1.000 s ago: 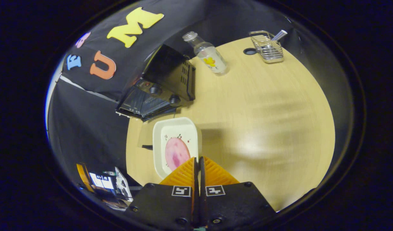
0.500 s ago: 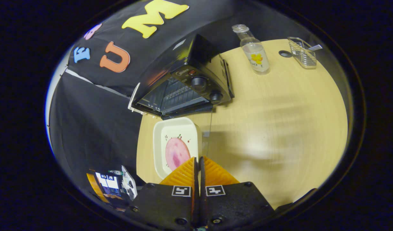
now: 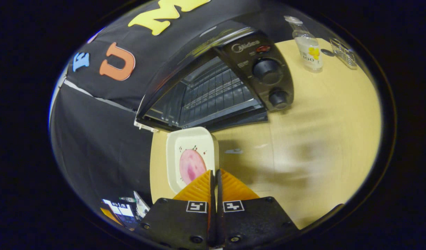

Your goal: Open the electric oven with the left hand, put the food in, and close the electric oven.

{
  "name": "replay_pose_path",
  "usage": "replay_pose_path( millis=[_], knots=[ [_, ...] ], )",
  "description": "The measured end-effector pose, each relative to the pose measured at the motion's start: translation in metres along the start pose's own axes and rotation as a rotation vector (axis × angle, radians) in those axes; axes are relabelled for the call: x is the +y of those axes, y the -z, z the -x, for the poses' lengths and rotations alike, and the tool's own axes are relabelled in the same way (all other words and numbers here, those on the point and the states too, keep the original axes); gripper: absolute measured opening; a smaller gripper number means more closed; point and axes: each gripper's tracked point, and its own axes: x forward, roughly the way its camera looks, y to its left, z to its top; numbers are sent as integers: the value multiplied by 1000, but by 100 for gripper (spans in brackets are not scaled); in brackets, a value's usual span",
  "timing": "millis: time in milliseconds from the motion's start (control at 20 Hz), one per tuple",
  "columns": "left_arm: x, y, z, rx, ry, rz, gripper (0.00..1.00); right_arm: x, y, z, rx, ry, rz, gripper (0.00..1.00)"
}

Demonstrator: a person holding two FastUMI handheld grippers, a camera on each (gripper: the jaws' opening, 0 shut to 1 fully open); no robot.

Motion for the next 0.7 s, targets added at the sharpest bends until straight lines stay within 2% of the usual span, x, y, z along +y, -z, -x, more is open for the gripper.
replay_pose_path(
  millis=[150, 250, 350, 400, 450, 550, 600, 700],
  knots=[
    [3, 15, -5, 27, 6, 21, 96, 6, -19, -26, -81, 20, -79, 4],
    [11, 23, -10, 32, -12, 11, 96, 6, -38, -34, -171, 47, -120, 0],
    [14, 31, -14, 44, -19, 9, 96, 3, -59, -41, -273, 65, -176, 4],
    [15, 35, -15, 49, -22, 12, 96, 2, -69, -44, -319, 70, -201, 0],
    [17, 38, -17, 53, -25, 14, 96, 1, -78, -47, -358, 70, -222, 4],
    [19, 44, -20, 60, -28, 17, 96, 0, -92, -53, -422, 71, -252, 4],
    [18, 47, -21, 66, -27, 19, 96, 0, -98, -56, -449, 70, -266, 0],
    [17, 50, -22, 69, -21, 21, 96, 2, -109, -63, -497, 59, -282, 4]
  ],
)
